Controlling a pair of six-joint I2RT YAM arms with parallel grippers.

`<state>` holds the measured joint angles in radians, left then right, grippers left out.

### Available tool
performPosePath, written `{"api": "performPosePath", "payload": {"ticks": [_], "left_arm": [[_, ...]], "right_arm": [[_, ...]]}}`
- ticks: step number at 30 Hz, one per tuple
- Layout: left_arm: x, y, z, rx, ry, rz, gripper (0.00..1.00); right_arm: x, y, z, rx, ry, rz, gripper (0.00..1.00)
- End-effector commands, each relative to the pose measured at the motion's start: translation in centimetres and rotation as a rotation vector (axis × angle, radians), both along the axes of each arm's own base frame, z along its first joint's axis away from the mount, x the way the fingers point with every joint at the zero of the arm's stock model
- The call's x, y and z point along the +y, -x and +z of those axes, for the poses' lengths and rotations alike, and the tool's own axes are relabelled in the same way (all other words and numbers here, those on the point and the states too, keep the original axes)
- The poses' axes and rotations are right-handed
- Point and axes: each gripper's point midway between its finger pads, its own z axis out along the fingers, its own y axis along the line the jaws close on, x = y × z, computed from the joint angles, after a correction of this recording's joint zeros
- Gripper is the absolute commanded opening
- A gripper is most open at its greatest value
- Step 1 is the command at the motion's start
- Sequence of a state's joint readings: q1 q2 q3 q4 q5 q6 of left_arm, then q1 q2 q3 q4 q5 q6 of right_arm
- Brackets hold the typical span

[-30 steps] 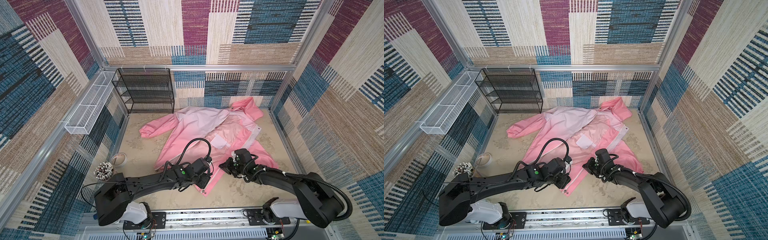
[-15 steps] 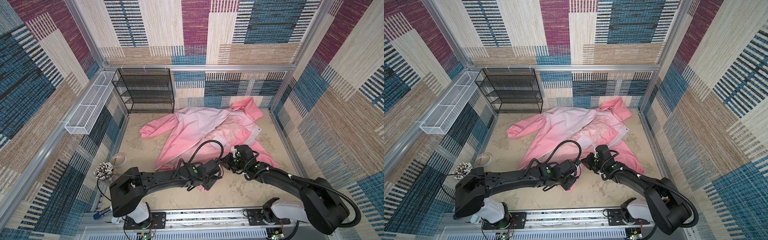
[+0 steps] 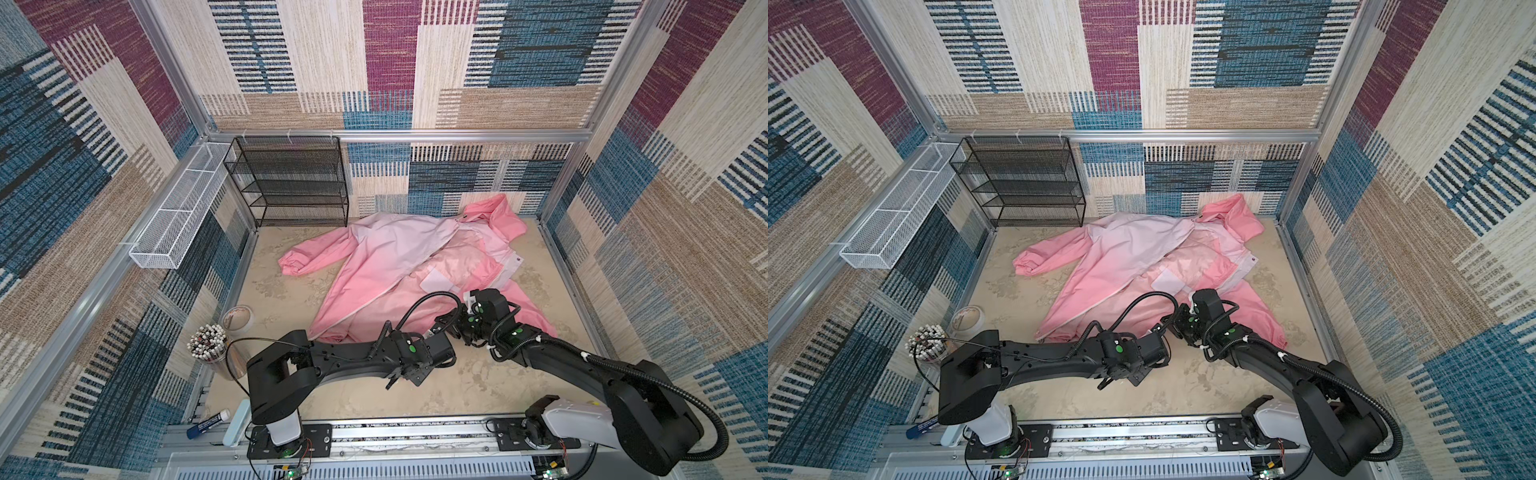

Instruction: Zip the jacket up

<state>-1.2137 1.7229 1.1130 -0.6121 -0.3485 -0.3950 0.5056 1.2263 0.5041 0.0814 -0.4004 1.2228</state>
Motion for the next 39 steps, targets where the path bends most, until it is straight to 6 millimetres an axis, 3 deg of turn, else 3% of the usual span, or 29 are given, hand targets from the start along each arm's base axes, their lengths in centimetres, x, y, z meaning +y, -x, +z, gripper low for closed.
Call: {"api": "performPosePath", "payload": {"ticks": [1,7,8,12,17,24,29,33,39], "left_arm": [[0.7,-0.6,0.5,-0.036,-0.010,0.052,0.17],[0.3,0.1,1.0,0.001,0.040,0.030,0.00],[0.2,0.3,0.9,0.024,0.062,0.029,0.00],[-1.1,1.2,1.4,0.161,0.224,0.036,0.00],[-2.0,0.5,5.1,0.308,0.453,0.065,0.00],[-3.7,-2.9,10.6,0.462,0.760,0.116,0.00],[-4.2,-6.1,13.7,0.508,0.862,0.142,0.00],[-4.8,-7.3,16.2,0.583,0.975,0.136,0.00],[-3.3,-8.1,17.9,0.591,0.988,0.150,0.00]], "right_arm": [[0.2,-0.2,0.8,-0.019,-0.024,-0.003,0.00],[-0.2,0.0,0.8,-0.024,-0.018,-0.018,0.00],[-0.3,0.1,0.8,-0.030,-0.019,-0.020,0.05],[-1.4,0.2,1.6,-0.060,-0.009,-0.073,0.43],[-3.5,1.2,3.0,-0.094,-0.015,-0.162,0.62],[-2.0,3.3,6.6,-0.105,-0.173,-0.114,0.70],[-1.5,4.7,9.7,-0.116,-0.290,-0.162,0.82],[0.7,5.8,9.9,-0.109,-0.324,-0.109,0.79],[1.8,4.6,8.8,-0.175,-0.224,-0.078,0.79]]}}
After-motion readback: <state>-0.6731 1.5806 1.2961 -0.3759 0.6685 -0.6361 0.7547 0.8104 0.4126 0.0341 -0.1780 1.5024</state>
